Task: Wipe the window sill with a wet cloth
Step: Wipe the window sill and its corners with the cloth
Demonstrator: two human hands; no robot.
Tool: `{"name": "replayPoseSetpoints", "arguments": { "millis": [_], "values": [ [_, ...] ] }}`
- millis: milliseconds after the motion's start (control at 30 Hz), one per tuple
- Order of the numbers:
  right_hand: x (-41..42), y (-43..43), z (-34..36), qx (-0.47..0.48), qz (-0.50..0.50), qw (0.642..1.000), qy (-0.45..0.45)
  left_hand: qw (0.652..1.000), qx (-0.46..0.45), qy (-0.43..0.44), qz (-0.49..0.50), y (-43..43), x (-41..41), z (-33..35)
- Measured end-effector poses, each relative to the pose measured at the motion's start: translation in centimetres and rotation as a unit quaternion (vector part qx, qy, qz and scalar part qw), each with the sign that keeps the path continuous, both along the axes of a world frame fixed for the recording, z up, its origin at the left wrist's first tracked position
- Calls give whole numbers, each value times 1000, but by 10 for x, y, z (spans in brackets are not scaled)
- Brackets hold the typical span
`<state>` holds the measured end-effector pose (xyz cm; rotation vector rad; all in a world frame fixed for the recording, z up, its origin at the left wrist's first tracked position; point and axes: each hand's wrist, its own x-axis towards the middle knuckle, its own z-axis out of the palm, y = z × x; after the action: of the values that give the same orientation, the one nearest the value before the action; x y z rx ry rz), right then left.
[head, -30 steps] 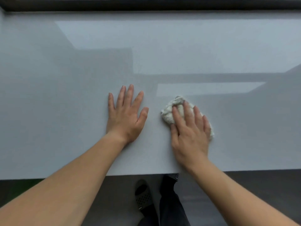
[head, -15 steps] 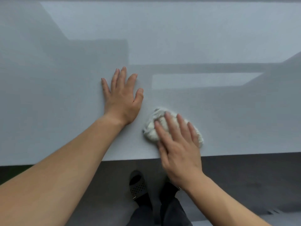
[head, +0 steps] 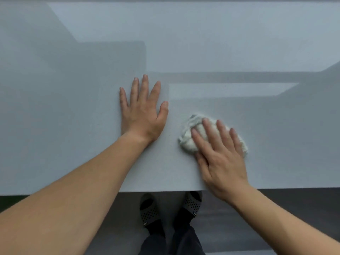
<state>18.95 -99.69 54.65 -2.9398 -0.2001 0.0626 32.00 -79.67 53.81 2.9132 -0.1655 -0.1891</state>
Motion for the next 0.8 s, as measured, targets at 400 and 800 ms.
{"name": "replayPoseSetpoints", "arguments": {
  "millis": [400, 800],
  "values": [
    [106, -15, -3, 13, -117, 993, 11, 1000, 28, 6, 11, -10, -2, 1],
    [154, -35, -5, 14, -54, 998, 24, 999, 44, 11, 12, -24, -9, -1]
  ]
}}
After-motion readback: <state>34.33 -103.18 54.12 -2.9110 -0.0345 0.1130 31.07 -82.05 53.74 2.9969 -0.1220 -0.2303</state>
